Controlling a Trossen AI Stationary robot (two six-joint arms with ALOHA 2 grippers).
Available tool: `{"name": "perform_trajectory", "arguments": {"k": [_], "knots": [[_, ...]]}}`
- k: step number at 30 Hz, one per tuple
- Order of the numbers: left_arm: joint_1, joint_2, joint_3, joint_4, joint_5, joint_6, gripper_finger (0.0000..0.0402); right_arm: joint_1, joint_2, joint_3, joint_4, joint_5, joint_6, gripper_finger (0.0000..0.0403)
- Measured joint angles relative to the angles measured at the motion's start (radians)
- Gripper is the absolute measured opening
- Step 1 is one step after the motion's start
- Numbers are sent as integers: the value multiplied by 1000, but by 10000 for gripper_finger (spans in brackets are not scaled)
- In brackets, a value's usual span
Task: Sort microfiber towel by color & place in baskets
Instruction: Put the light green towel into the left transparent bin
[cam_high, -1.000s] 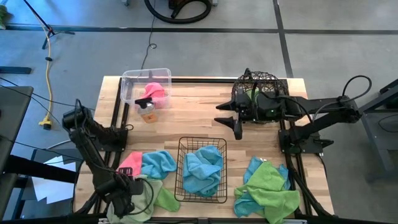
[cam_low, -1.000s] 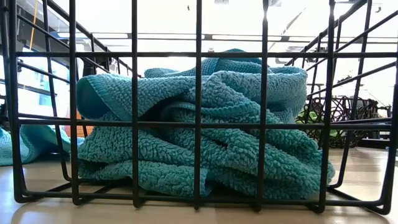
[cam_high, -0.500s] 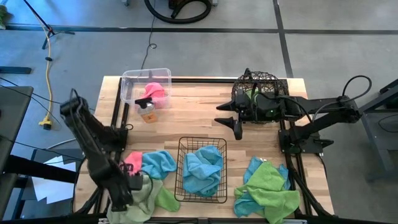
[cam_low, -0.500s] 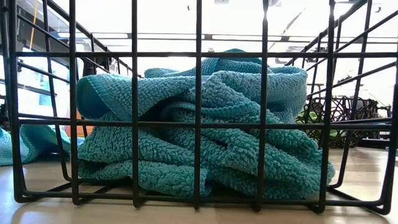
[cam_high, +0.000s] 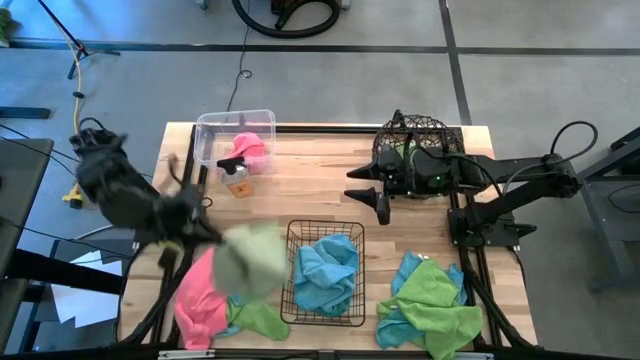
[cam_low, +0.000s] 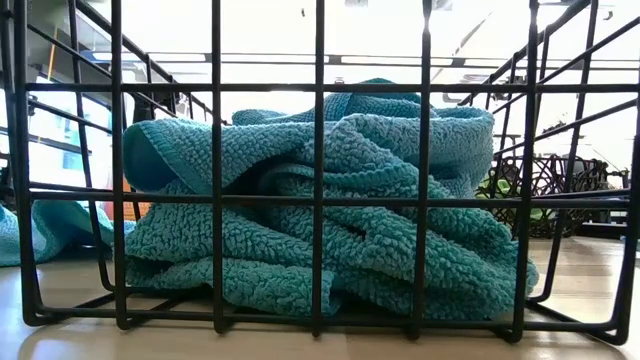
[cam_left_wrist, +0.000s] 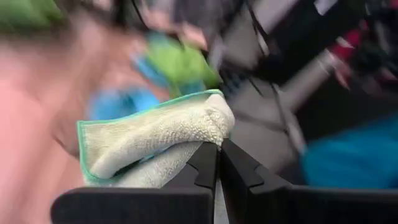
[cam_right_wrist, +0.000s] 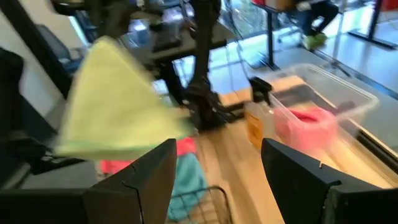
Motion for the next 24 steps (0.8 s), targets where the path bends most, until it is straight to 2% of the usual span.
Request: {"name": "perform_trajectory", "arguments": {"k": [5,7,9,13,19,21,24], "knots": [[110,-2,103,7,-231,323,0,18,0,0,129,-45,-23,232],[152,-3,115,33,-347,405,0,23,0,0,189,-47,-46,232],[196,-5,115,79,-403,484,0,26,0,0,244,-47,-67,232],[274,2,115,157,-366,615,0,25,0,0,316,-53,-74,232],[351,34,96,209,-338,694,0,25,0,0,326,-53,-126,232],[378,34,46,313,-323,720,0,25,0,0,326,-53,-128,232],[422,31,-67,505,-229,785,0,25,0,0,326,-53,-142,232]]}}
